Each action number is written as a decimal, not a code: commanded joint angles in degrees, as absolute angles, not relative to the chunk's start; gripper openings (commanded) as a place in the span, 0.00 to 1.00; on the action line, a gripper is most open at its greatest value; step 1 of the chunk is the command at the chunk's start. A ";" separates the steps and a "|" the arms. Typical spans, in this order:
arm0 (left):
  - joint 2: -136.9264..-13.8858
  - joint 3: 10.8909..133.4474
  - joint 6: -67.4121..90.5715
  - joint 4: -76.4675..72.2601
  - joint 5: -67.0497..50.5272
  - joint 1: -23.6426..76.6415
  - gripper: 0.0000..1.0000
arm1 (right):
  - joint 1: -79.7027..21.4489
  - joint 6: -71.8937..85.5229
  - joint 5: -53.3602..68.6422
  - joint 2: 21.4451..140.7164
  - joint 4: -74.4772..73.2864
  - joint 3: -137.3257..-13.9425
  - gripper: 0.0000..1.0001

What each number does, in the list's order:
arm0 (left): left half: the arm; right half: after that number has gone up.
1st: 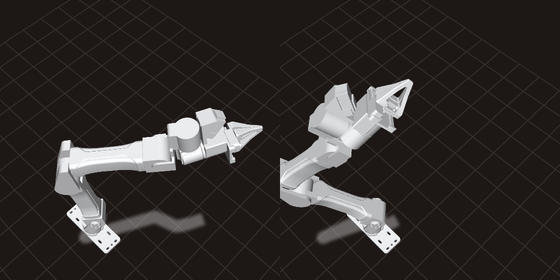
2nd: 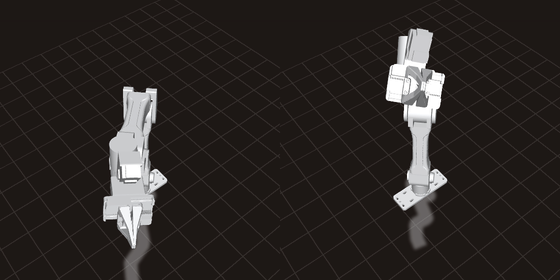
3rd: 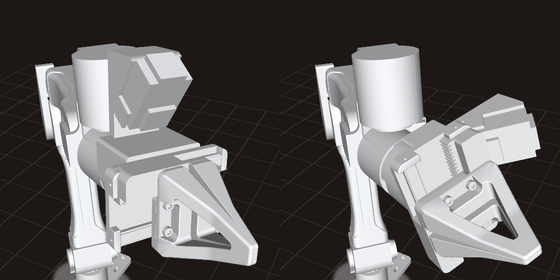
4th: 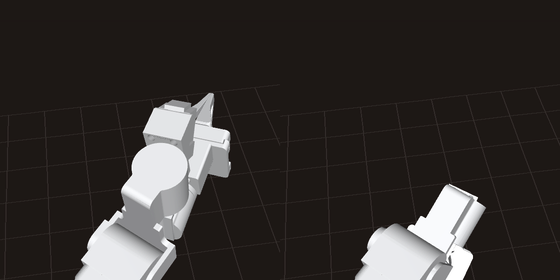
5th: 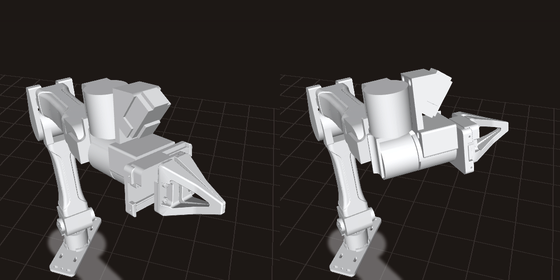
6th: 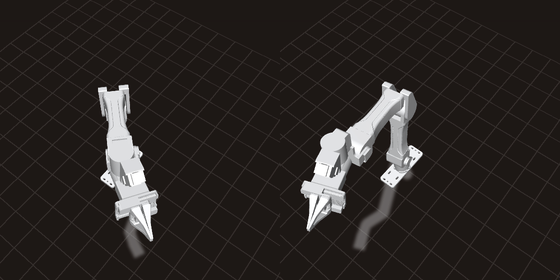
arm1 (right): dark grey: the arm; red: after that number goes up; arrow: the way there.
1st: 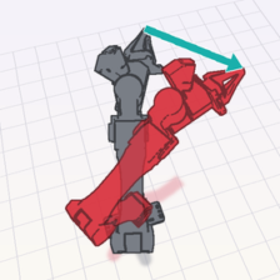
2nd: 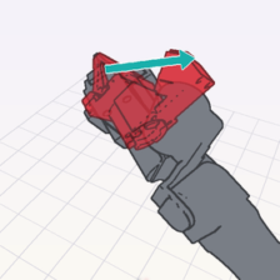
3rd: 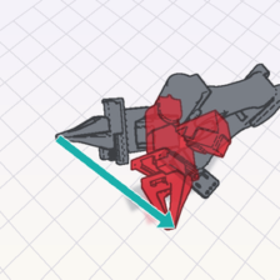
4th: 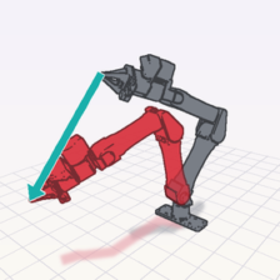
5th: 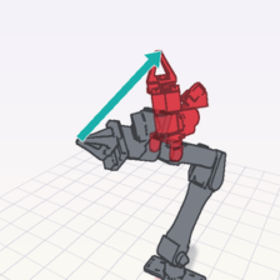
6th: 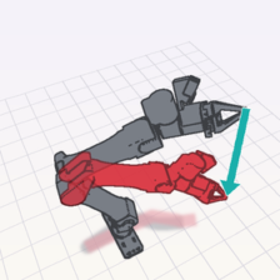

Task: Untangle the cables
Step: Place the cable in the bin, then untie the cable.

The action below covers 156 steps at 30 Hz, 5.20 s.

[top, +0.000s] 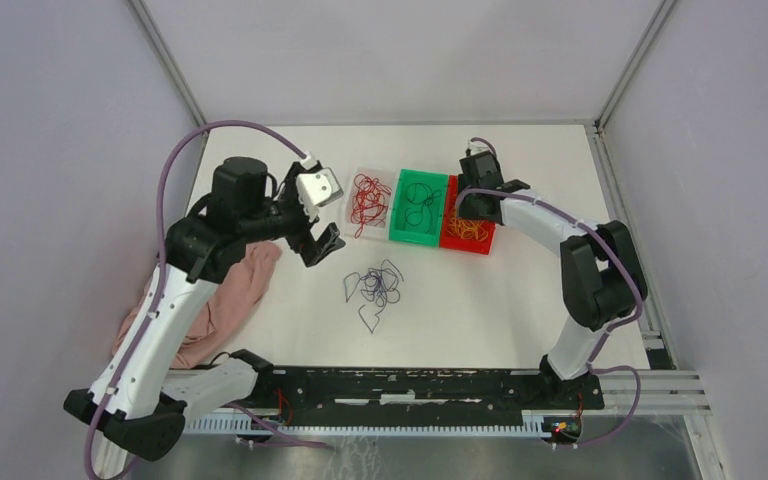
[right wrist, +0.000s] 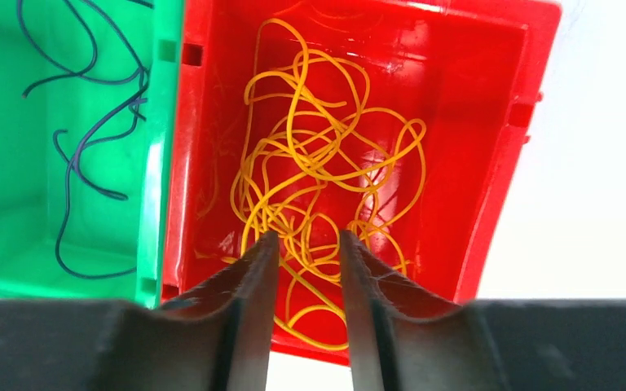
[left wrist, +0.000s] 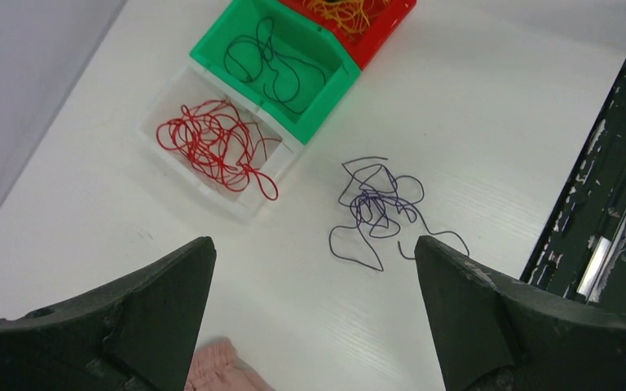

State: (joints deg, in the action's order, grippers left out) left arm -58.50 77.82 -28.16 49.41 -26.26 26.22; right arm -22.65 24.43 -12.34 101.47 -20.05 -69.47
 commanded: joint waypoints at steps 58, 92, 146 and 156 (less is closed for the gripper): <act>-64.17 58.56 -36.56 40.17 -15.70 32.38 0.08 | -45.47 21.54 2.10 68.99 17.52 -42.20 0.70; -68.29 91.48 -36.25 65.12 -37.81 32.21 0.03 | -55.34 21.65 -14.41 97.21 43.09 -48.00 0.60; -70.88 117.45 -39.65 38.85 -18.00 32.35 0.03 | -55.54 12.83 -5.20 84.02 33.30 -55.20 0.99; -71.37 121.37 -40.71 37.40 -18.97 32.34 0.03 | -55.48 15.79 -2.87 95.56 35.06 -60.13 0.86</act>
